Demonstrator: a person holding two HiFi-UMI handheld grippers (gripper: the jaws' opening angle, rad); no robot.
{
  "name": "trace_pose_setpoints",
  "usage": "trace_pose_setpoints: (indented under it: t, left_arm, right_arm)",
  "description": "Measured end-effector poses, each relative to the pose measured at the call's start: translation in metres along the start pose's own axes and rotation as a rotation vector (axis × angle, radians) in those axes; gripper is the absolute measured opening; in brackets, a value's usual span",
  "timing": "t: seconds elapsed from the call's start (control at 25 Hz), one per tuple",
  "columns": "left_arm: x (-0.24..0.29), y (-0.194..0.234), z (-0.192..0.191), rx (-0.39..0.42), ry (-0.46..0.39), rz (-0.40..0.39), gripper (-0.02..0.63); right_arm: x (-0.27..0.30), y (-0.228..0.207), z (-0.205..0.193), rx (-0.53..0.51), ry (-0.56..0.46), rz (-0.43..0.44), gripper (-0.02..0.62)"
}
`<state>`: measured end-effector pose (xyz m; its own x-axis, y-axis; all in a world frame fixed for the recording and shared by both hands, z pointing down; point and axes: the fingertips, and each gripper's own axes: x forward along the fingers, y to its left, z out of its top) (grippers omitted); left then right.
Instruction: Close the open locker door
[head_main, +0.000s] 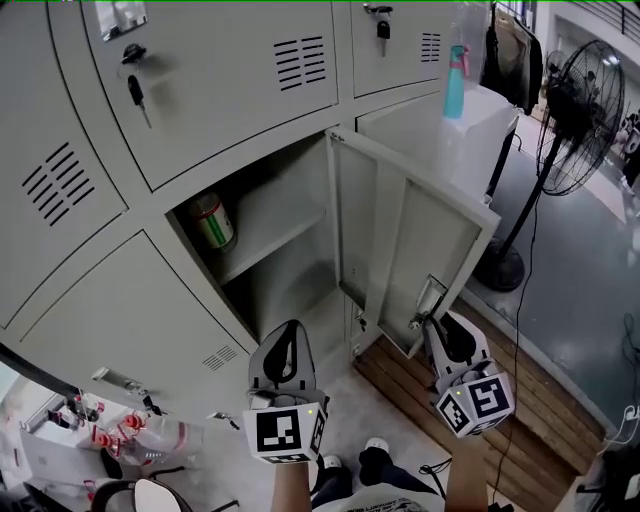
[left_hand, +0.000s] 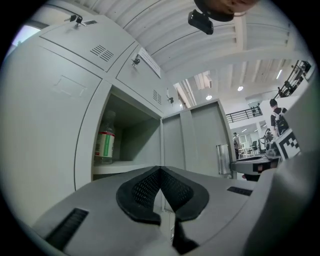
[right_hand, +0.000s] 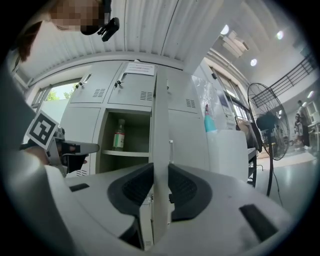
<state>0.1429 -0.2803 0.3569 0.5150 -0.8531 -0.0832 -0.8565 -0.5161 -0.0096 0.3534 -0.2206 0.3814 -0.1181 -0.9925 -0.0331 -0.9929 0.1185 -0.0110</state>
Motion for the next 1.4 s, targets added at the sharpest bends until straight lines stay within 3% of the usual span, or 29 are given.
trace_pose_setpoints:
  t: [0.72,1.04,1.4]
  left_arm:
    - [-0.070,0.073,0.014,-0.015,-0.033,0.029,0.000]
    - [-0.087,0.101,0.019,-0.018,-0.044,0.059,0.000]
    - [-0.103,0.121,0.023,-0.011,-0.050,0.094,0.000]
  right_arm:
    - [-0.006,0.108,0.001,-0.064,0.011,0.014,0.104]
    - [0.002,0.136,0.001,-0.092,-0.004,-0.011,0.109]
    - [0.014,0.167,0.000,-0.102,-0.012,0.031,0.112]
